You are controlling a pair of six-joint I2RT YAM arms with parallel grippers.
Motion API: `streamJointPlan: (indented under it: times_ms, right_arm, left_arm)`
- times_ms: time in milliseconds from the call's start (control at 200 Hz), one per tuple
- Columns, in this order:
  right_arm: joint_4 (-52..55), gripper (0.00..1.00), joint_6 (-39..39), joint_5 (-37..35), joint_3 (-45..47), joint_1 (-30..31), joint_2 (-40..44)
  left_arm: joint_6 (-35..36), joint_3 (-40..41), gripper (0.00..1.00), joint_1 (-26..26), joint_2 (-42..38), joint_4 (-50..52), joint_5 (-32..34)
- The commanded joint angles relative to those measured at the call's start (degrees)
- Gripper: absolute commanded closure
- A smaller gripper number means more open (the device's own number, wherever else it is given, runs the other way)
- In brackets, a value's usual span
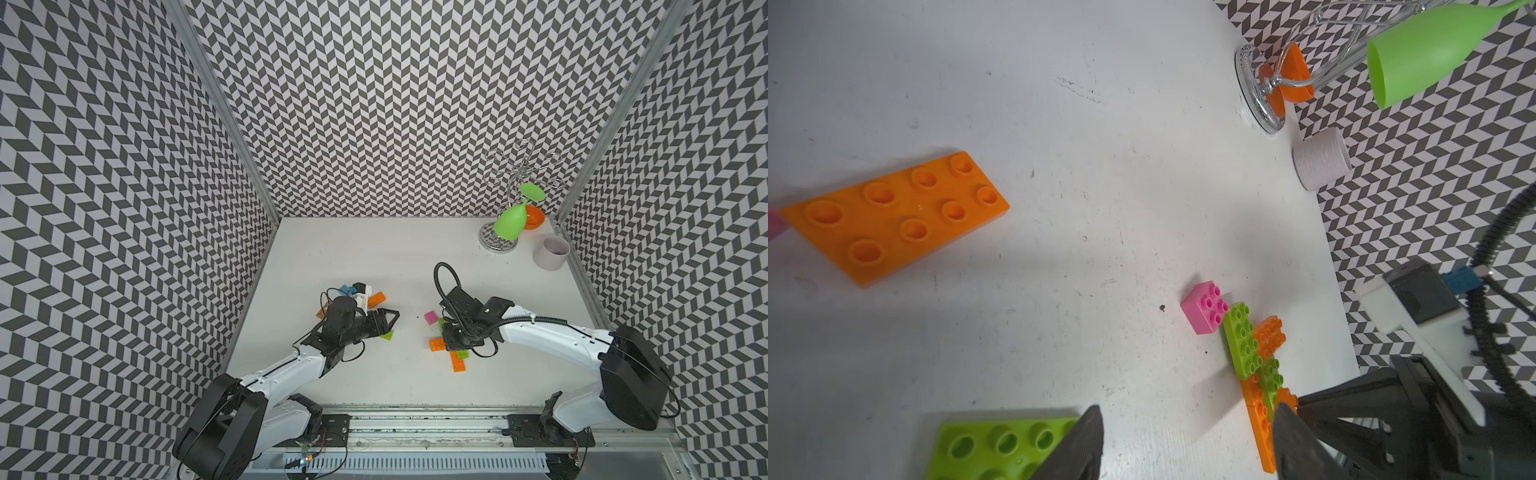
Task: Assemble a small pinwheel with lego
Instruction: Assemble the lego brick with the lego brick.
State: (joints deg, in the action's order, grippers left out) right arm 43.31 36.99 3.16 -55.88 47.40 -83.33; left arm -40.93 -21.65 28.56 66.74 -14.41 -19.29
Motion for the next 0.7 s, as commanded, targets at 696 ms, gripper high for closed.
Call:
streamJointPlan:
  times_ms: [696]
  right_arm:
    - [-2.9, 0.91, 1.2, -5.1, 0.9, 0.2, -6.0]
  left_arm:
    - [-0.2, 1.1, 0.35, -2.2, -0.9, -3.3, -4.7]
